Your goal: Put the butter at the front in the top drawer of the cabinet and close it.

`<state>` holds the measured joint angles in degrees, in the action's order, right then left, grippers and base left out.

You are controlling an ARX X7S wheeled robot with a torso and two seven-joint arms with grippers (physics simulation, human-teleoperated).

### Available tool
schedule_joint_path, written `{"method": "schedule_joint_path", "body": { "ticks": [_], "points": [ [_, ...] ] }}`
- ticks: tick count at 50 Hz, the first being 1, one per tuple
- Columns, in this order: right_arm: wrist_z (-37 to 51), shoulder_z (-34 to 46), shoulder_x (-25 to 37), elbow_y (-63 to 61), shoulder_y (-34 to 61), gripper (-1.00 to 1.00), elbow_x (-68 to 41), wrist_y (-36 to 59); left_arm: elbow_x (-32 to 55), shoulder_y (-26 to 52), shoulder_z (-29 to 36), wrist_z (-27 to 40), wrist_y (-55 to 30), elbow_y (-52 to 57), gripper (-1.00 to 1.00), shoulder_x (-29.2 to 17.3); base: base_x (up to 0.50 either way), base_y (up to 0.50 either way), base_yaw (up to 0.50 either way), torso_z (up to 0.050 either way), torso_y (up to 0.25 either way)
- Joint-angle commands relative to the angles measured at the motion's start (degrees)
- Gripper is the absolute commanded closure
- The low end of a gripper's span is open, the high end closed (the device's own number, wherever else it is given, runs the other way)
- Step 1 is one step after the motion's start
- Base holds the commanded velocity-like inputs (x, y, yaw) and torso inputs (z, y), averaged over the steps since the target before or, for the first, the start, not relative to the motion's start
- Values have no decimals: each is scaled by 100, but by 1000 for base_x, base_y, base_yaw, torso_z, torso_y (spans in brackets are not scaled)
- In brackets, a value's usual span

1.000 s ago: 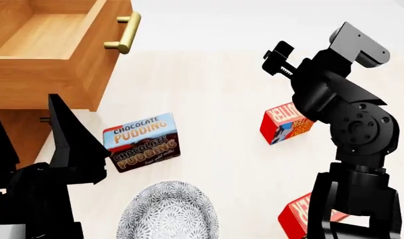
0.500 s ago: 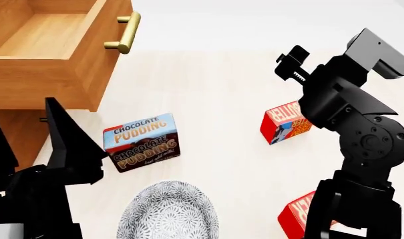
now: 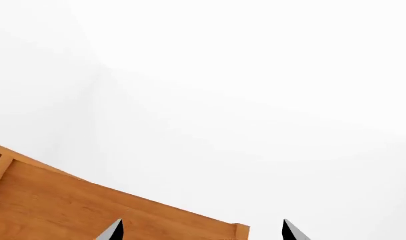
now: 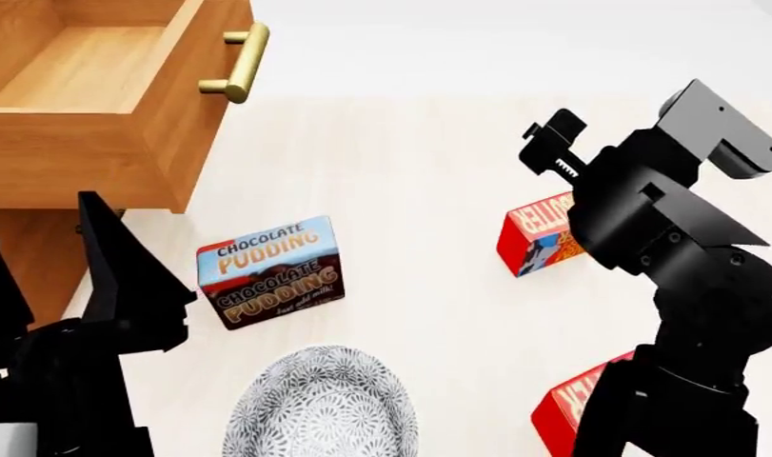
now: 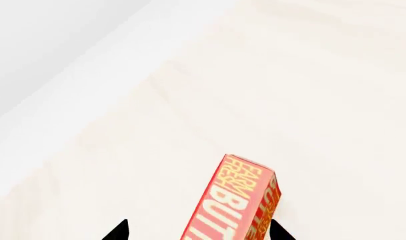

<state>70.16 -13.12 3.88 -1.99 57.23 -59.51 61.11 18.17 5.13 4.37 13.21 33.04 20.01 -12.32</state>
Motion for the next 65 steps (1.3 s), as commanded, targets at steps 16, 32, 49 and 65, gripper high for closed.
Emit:
{"method": "schedule_joint_path", "body": {
  "ticks": [16, 32, 49, 65],
  "points": [
    [53, 60, -47, 527, -7, -100, 56, -603, 58, -62, -18, 34, 187, -147, -100, -57, 0, 0, 0, 0, 0],
    [152, 378, 41, 938, 70, -100, 156, -614, 93, -74, -40, 74, 263, -205, -100, -86, 0, 0, 0, 0, 0],
    [90, 511, 44, 1318, 104, -100, 136, -763, 183, -108, -33, 64, 376, -293, -100, -126, 0, 0, 0, 0, 0],
    [-144, 623, 68, 1866, 317, -100, 183, -1049, 179, -117, 1, 82, 408, -313, -100, -144, 0, 0, 0, 0, 0]
  ]
}}
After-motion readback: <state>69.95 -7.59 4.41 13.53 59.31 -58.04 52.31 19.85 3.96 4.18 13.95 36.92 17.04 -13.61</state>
